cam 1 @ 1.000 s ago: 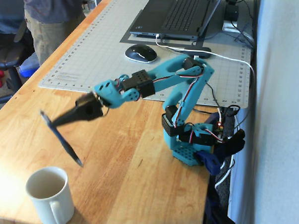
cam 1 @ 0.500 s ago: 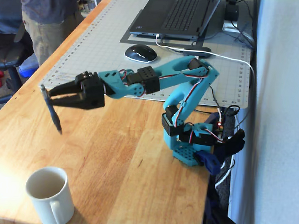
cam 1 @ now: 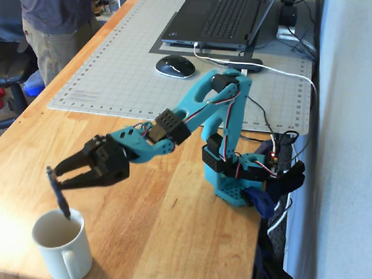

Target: Grasp a pen and put it in a mug.

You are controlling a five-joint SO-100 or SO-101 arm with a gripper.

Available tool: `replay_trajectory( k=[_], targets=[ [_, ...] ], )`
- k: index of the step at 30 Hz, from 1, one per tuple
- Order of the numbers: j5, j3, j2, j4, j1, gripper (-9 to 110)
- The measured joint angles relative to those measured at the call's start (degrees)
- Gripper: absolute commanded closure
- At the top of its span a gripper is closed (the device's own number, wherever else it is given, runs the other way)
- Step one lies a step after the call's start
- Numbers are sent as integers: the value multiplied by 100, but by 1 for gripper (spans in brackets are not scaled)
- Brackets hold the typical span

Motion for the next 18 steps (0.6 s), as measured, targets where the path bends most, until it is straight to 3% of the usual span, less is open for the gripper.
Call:
replay_trajectory(
  k=[18],
  targets=[
    [0, -343, -888, -70, 18, 94]
  ],
)
